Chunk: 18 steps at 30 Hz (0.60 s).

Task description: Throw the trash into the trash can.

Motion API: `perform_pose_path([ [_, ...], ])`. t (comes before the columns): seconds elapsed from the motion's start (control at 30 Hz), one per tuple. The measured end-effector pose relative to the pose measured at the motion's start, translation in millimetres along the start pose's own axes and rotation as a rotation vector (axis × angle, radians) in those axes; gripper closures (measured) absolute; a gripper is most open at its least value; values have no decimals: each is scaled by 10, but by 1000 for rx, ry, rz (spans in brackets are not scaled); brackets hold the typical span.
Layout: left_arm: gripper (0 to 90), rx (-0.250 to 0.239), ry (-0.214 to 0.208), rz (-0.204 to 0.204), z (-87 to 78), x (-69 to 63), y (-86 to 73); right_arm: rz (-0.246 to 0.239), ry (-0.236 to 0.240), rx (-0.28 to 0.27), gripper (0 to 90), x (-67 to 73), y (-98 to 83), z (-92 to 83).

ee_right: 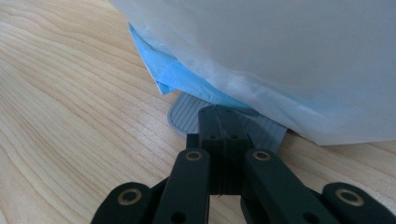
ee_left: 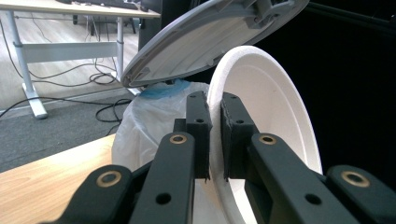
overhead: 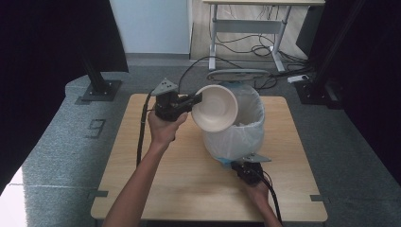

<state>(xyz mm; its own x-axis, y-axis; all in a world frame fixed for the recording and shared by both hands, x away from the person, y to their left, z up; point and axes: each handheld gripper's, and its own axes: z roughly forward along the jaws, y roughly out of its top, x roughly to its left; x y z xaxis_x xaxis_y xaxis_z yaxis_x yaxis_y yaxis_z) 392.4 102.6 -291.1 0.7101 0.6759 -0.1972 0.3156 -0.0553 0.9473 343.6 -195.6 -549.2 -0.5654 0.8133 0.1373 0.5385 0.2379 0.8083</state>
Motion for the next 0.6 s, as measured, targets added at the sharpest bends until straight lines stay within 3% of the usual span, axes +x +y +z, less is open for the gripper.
perform_pose_path([
  [0.6,837,5,-11,7,208,-36,84,1,0,2,895,1,0,0],
])
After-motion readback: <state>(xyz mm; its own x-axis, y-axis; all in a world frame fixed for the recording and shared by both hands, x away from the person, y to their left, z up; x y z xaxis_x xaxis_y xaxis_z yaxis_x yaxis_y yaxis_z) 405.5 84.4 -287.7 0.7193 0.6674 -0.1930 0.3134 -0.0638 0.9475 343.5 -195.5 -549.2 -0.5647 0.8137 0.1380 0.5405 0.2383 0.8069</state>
